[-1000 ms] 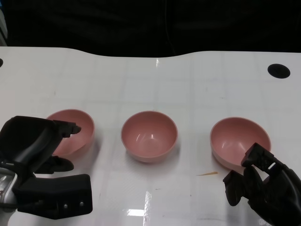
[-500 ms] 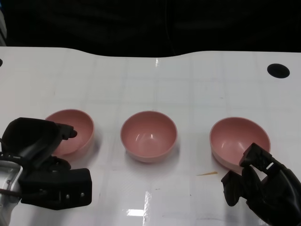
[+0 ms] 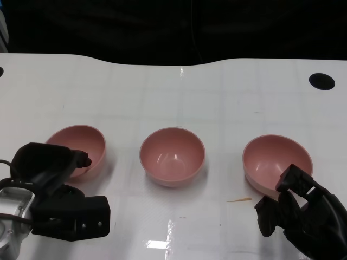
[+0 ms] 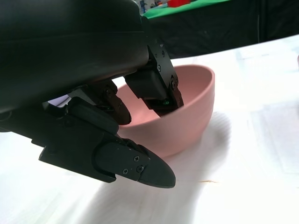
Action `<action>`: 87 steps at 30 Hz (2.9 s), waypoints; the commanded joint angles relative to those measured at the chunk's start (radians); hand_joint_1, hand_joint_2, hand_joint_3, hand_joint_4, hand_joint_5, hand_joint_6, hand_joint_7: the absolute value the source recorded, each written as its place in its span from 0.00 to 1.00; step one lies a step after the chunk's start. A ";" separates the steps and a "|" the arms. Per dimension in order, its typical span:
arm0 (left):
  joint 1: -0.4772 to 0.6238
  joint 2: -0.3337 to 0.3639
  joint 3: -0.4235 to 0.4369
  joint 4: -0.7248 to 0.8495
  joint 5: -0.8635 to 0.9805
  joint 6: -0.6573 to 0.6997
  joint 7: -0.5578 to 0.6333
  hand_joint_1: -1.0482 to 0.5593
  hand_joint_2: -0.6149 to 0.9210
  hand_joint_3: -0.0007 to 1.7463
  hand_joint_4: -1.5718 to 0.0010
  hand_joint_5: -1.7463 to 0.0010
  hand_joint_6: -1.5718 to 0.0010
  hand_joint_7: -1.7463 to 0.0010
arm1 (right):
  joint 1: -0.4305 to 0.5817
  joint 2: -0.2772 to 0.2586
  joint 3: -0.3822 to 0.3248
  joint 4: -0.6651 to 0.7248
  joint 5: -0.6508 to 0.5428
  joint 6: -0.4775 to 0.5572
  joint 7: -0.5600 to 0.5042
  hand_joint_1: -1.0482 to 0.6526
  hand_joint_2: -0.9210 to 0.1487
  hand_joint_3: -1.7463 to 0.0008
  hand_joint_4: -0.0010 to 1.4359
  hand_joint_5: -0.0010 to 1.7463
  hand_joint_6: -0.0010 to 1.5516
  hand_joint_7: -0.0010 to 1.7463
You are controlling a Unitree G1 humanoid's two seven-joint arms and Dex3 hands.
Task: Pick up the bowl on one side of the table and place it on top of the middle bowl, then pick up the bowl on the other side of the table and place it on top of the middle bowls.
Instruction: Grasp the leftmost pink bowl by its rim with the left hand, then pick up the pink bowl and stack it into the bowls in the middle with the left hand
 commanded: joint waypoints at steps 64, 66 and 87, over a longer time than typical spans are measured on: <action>-0.032 0.089 0.084 -0.204 -0.231 -0.118 -0.055 0.65 1.00 0.03 0.58 0.02 0.55 0.19 | 0.006 -0.012 -0.011 -0.007 0.001 -0.009 0.003 0.62 0.29 0.27 0.67 1.00 0.44 1.00; -0.029 0.092 0.088 -0.230 -0.233 -0.116 -0.076 0.65 1.00 0.03 0.58 0.02 0.55 0.20 | 0.005 -0.011 -0.011 -0.001 0.000 -0.020 0.011 0.62 0.29 0.27 0.67 1.00 0.44 1.00; -0.028 0.053 0.087 -0.441 -0.258 -0.089 -0.252 0.65 1.00 0.07 0.61 0.00 0.64 0.07 | 0.008 -0.008 -0.004 -0.011 -0.009 -0.022 -0.001 0.62 0.29 0.27 0.67 1.00 0.44 1.00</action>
